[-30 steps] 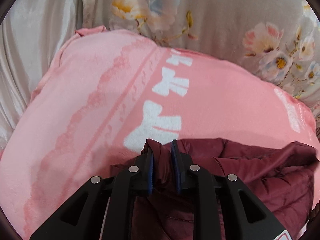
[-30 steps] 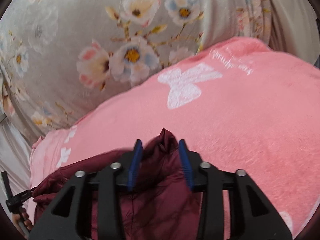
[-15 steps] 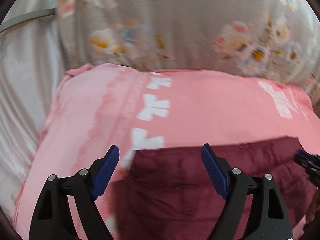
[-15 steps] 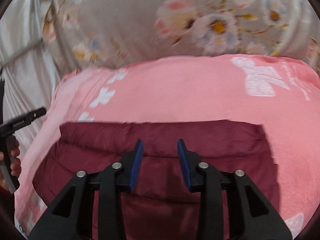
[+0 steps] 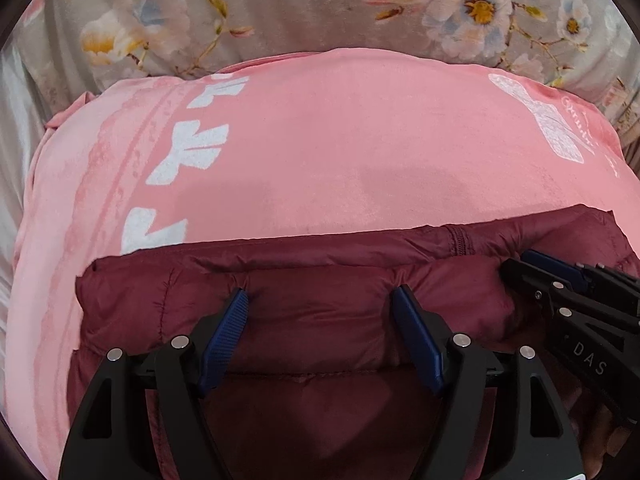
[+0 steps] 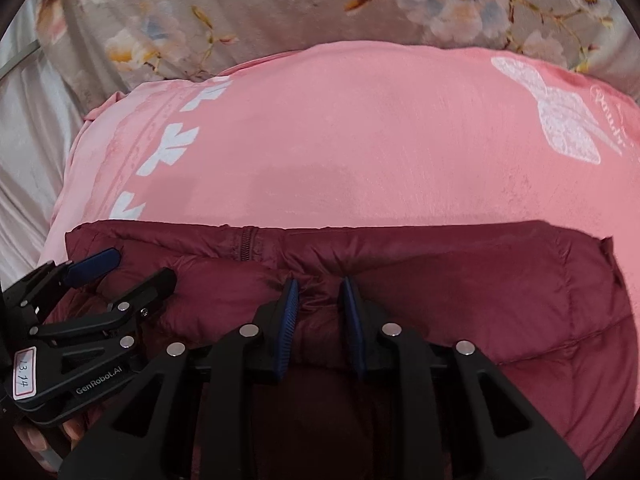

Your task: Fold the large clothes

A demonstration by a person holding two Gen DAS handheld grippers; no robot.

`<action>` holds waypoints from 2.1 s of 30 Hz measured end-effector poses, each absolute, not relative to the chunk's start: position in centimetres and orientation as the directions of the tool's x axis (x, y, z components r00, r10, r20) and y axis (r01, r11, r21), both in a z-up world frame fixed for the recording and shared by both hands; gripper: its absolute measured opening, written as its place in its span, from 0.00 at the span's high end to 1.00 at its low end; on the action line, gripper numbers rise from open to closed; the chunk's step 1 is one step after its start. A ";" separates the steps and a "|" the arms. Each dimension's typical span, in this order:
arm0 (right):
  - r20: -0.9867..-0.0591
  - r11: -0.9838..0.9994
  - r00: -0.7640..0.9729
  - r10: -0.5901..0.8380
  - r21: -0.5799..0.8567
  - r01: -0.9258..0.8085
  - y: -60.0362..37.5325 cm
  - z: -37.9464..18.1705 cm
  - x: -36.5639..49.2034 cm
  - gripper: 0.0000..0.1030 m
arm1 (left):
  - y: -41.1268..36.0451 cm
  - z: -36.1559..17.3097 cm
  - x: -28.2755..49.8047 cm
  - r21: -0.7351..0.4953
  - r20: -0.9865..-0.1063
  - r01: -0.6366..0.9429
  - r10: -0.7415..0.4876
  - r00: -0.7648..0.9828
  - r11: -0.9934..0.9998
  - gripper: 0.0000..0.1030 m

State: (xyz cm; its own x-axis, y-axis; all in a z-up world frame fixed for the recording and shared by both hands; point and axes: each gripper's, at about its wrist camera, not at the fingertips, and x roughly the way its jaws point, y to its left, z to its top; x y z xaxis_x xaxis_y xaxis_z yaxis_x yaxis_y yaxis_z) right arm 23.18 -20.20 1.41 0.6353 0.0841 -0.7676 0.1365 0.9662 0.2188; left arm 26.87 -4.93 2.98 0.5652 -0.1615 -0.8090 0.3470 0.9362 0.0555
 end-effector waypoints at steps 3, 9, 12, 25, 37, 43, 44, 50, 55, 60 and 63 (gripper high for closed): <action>-0.764 0.964 0.638 0.093 0.230 0.135 -20.3 0.7 23.6 0.80 | -4.4 2.0 27.6 0.023 -0.805 0.316 -0.170 0.568 0.948 0.28; -0.748 0.971 0.661 0.064 0.199 0.131 -19.8 0.2 23.7 0.80 | -4.9 1.1 27.6 0.047 -0.783 0.289 -0.144 0.605 0.956 0.26; -0.740 0.971 0.669 0.060 0.198 0.131 -19.7 0.1 23.6 0.80 | -4.8 0.9 27.6 0.045 -0.780 0.283 -0.144 0.609 0.958 0.26; -0.737 0.974 0.674 0.051 0.186 0.129 -19.5 0.0 23.7 0.79 | -5.1 0.4 27.7 0.080 -0.775 0.274 -0.114 0.622 0.958 0.24; -0.671 0.955 0.741 0.014 0.229 0.189 -23.0 3.4 20.7 0.79 | -2.8 2.6 27.0 -0.006 -0.766 0.280 -0.185 0.616 0.960 0.27; -0.691 0.917 0.706 -0.158 0.163 0.364 -30.0 5.5 17.7 0.77 | 4.0 7.0 27.3 -0.068 -0.733 0.161 -0.159 0.661 0.985 0.27; -0.704 0.913 0.689 -0.174 0.146 0.380 -30.5 5.2 17.6 0.76 | 4.7 6.9 27.6 -0.054 -0.739 0.141 -0.135 0.660 0.989 0.28; -0.744 0.908 0.646 -0.171 0.136 0.397 -31.4 1.7 17.6 0.77 | 6.7 2.2 29.6 -0.015 -0.796 0.060 -0.048 0.603 0.998 0.26; -0.745 0.908 0.644 -0.175 0.131 0.397 -31.2 0.8 17.7 0.76 | 6.4 0.9 29.7 0.022 -0.789 0.049 -0.013 0.615 0.999 0.21; -0.743 0.898 0.656 -0.132 0.190 0.396 -32.0 0.7 17.5 0.76 | 6.8 0.8 29.6 -0.003 -0.798 0.042 -0.028 0.602 0.999 0.19; -0.727 0.896 0.668 -0.160 0.178 0.407 -30.5 2.6 15.8 0.73 | 6.3 1.9 28.5 0.044 -0.791 0.027 0.018 0.612 0.999 0.27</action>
State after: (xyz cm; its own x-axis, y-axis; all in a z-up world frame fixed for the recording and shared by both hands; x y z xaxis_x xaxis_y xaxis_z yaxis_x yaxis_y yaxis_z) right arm 15.82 -30.52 2.63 0.6683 -0.1597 -0.7266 0.4072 0.8959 0.1777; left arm 28.54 6.30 1.91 0.6121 0.0183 -0.7906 0.0269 0.9987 0.0440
